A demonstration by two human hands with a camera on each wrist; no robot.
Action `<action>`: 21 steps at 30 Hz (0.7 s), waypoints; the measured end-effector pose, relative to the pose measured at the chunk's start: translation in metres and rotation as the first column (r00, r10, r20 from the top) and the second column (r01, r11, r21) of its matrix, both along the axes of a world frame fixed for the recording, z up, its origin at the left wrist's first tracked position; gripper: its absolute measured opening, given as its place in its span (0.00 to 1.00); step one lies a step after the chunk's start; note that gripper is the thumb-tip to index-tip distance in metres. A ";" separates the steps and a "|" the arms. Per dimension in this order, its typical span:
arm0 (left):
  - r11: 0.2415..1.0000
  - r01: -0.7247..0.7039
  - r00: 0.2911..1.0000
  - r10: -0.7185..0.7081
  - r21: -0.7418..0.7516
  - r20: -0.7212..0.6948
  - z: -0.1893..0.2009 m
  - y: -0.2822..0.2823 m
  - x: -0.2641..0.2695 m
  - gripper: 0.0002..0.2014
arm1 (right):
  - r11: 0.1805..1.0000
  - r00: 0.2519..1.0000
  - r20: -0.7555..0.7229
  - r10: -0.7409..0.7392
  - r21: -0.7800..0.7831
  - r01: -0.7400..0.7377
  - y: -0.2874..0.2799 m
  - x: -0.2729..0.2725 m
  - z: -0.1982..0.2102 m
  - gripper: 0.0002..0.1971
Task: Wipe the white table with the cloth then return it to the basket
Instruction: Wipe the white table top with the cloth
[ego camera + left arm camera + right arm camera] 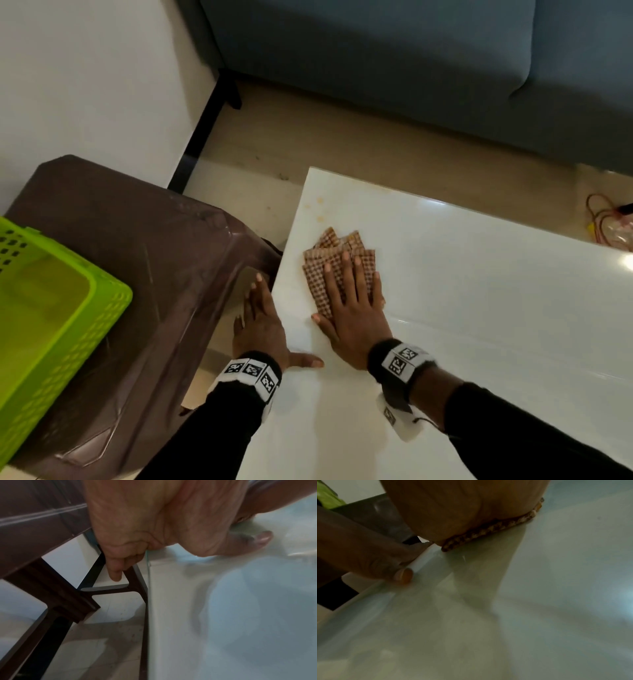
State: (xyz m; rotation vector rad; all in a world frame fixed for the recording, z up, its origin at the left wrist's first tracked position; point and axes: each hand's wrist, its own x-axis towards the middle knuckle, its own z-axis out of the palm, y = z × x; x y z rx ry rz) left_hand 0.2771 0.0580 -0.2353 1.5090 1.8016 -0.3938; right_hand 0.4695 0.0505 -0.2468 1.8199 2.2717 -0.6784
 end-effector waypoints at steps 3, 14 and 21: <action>0.997 -0.037 0.999 0.038 -0.070 0.007 -0.003 0.003 0.001 0.96 | 0.999 0.999 0.027 0.030 0.029 -0.031 0.058 0.002 -0.007 0.40; 0.983 -0.038 0.999 0.041 -0.180 0.012 -0.005 0.009 0.006 0.97 | 0.998 0.998 0.044 -0.050 0.050 0.048 0.059 -0.029 -0.001 0.41; 0.987 -0.051 0.999 0.051 -0.155 0.001 0.001 0.005 0.004 0.95 | 0.994 0.996 0.060 0.064 0.089 -0.069 0.091 -0.038 -0.010 0.40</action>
